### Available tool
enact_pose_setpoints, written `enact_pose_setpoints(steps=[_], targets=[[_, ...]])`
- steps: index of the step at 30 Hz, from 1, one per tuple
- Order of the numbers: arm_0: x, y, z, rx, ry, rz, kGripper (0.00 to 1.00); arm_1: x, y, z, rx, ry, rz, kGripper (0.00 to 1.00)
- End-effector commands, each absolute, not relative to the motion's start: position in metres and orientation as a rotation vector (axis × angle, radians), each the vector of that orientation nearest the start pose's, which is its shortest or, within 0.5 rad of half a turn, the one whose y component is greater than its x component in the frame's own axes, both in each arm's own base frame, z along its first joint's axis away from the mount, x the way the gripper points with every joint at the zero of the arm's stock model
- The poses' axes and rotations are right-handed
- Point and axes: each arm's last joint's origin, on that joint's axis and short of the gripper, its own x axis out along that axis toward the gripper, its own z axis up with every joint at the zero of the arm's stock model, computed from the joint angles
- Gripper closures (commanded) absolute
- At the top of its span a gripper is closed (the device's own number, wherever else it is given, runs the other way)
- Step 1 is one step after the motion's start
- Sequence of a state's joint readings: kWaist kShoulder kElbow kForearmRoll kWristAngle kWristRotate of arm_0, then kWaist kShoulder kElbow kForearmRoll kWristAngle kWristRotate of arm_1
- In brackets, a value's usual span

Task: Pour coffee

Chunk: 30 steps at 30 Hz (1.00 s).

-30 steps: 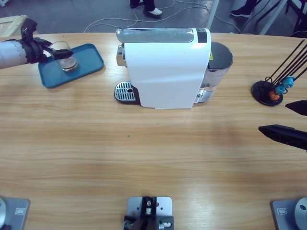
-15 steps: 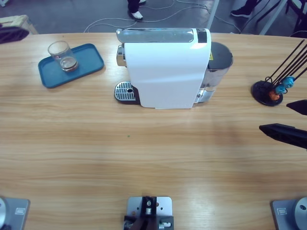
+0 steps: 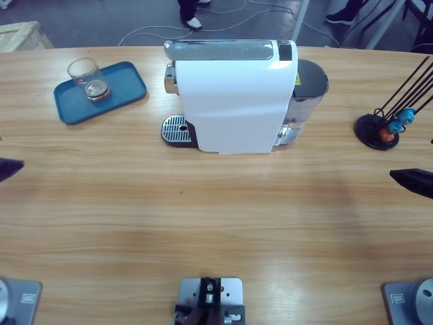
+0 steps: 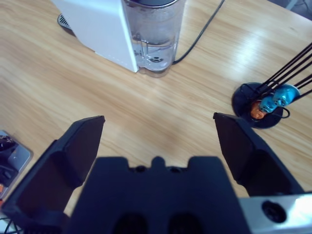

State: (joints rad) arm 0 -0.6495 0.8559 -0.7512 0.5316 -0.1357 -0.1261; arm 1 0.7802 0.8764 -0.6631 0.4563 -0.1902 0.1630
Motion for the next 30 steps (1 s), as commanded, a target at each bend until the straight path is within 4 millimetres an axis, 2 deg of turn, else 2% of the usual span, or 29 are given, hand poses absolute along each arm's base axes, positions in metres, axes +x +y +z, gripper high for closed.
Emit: enact_pose_setpoints(steps=[1,3,9,11,13,16,19,20,30], targets=[[0.056,-0.054,0.3,0.111,0.653,-0.759,0.019,0.057,0.044,0.328,-0.223,0.632,0.536,0.0],[0.052,-0.052,0.299,0.097,0.622,-0.768,0.023,0.052,0.038,0.329,-0.203,0.603,0.53,0.0],[0.03,-0.033,0.286,0.038,0.423,-0.798,0.018,0.064,0.054,0.321,-0.22,0.642,0.576,0.0],[0.029,-0.034,0.28,0.03,0.44,-0.811,0.017,0.065,0.056,0.322,-0.224,0.675,0.605,0.0],[0.037,-0.043,0.276,0.032,0.481,-0.86,0.018,0.062,0.054,0.324,-0.216,0.66,0.609,0.0],[0.044,-0.05,0.282,0.042,0.52,-0.866,0.015,0.061,0.052,0.324,-0.21,0.652,0.609,0.0],[0.041,-0.042,0.305,0.119,0.557,-0.785,0.011,0.062,0.053,0.325,-0.215,0.652,0.598,0.0],[0.038,-0.038,0.307,0.13,0.553,-0.756,0.012,0.062,0.053,0.325,-0.215,0.653,0.598,0.0],[0.032,-0.038,0.303,0.101,0.53,-0.835,0.013,0.064,0.055,0.327,-0.237,0.646,0.601,0.0]])
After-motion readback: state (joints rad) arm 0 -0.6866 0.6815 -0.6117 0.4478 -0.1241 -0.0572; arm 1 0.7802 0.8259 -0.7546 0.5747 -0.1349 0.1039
